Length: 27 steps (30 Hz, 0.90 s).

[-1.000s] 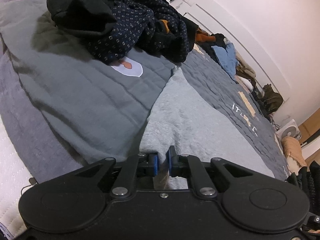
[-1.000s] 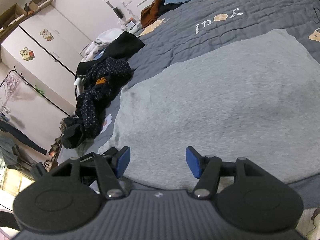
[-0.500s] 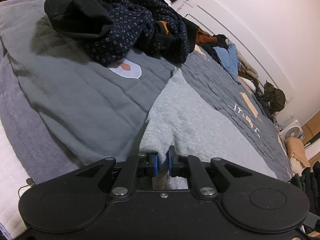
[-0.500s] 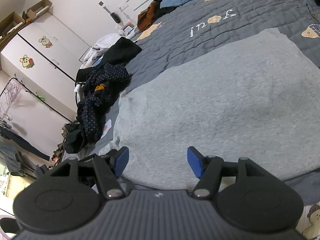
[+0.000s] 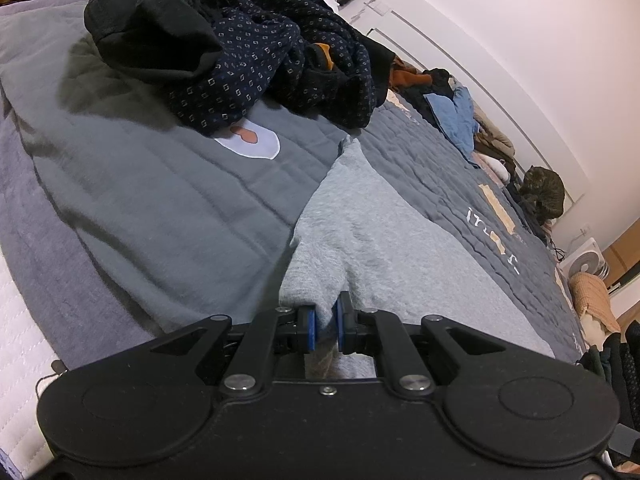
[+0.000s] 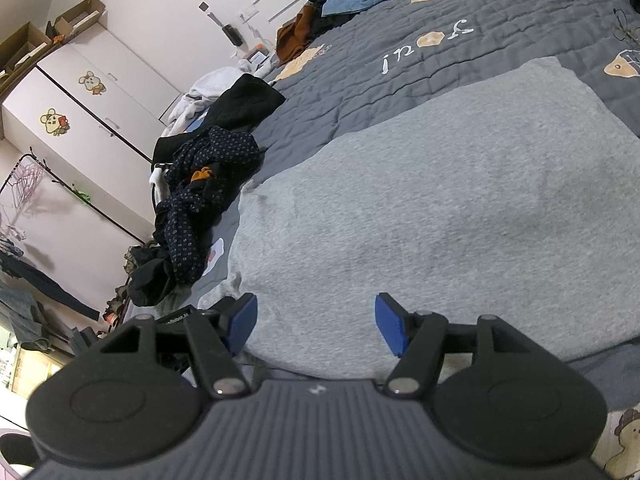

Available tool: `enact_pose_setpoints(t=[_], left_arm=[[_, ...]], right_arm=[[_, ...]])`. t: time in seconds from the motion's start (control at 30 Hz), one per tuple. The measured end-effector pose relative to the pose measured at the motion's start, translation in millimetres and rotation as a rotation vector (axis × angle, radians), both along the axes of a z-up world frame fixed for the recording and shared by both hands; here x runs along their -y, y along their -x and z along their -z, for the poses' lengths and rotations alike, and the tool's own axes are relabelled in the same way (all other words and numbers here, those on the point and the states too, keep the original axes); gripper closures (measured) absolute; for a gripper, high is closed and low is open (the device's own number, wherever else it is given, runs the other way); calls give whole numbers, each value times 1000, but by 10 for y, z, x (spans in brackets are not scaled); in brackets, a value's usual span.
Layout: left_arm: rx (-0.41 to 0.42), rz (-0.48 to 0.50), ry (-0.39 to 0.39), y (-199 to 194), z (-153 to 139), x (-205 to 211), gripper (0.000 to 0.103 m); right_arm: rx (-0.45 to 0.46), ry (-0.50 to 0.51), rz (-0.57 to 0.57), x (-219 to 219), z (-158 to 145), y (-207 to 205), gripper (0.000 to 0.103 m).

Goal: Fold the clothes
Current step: 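Roll the left tool and pinch the grey shirt's side edge, then lift the shirt edge with the left tool, fold it over, open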

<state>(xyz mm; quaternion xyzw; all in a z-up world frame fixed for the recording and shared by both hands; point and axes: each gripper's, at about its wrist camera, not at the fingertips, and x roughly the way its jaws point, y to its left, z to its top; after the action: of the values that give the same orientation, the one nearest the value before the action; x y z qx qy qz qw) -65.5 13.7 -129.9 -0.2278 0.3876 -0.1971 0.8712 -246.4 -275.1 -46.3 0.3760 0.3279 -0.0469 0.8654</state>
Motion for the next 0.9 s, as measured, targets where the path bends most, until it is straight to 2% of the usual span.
enact_pose_setpoints(t=[0.2, 0.43, 0.57, 0.73, 0.9], left_arm=[[43, 15, 4, 26, -56, 40, 94], [87, 61, 55, 95, -184, 138, 97], [132, 131, 96, 188, -288, 268, 97], [192, 222, 111, 339, -417, 494, 97], [214, 318, 123, 490, -442, 766, 97]], right_arm=[[4, 3, 4, -2, -5, -5, 38], [-11, 13, 45, 115, 24, 43, 38], [-16, 17, 71, 179, 47, 106, 38], [-18, 46, 113, 286, 46, 215, 38], [-33, 56, 171, 433, 94, 355, 38]])
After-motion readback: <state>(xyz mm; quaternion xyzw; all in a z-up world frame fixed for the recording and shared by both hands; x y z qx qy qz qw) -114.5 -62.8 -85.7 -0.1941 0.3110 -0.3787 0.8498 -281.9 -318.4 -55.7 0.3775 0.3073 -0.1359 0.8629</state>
